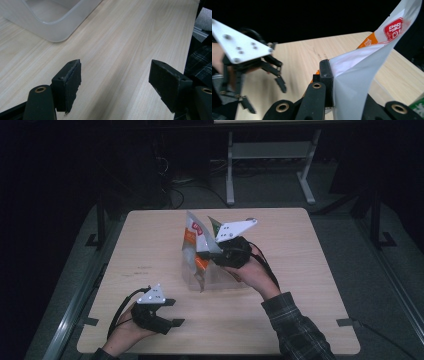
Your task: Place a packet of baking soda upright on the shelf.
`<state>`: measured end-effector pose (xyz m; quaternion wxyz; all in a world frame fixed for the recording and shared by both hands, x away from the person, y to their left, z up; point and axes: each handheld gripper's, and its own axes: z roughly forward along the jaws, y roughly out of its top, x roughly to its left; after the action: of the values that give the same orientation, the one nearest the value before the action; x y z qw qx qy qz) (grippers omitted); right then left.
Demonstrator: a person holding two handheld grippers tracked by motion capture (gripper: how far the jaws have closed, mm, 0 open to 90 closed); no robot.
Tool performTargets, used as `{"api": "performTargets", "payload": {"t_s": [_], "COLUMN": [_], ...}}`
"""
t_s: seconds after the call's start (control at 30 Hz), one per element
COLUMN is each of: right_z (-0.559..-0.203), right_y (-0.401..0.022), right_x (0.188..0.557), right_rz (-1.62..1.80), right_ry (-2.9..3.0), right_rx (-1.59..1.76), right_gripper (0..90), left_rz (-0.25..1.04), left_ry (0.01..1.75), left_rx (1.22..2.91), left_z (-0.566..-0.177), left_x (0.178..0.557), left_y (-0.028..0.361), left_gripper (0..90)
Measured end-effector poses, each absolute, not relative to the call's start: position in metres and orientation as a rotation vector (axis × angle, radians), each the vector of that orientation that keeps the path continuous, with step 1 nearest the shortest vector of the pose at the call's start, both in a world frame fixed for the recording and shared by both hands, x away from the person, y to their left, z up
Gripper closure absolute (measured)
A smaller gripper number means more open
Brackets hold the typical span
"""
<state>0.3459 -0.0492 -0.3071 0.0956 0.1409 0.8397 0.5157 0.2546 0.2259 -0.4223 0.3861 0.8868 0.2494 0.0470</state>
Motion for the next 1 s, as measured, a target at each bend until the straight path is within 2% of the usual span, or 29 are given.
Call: {"api": "performTargets", "payload": {"t_s": [0.27,1.0], "right_z": [-0.315,-0.336], "right_y": [-0.041,-0.034], "right_x": [0.361,0.378], "right_rz": [1.381,1.289], "right_ry": [2.484,2.545], "right_rx": [0.440,0.499], "right_gripper": [90.0,89.8], "left_rz": [0.125,0.119], "left_ry": [0.633,0.625], "left_rx": [2.255,2.261], "left_z": [-0.422,-0.423], "left_x": [0.254,0.253], "left_y": [0.227,0.224], "left_gripper": [25.4,25.5]}}
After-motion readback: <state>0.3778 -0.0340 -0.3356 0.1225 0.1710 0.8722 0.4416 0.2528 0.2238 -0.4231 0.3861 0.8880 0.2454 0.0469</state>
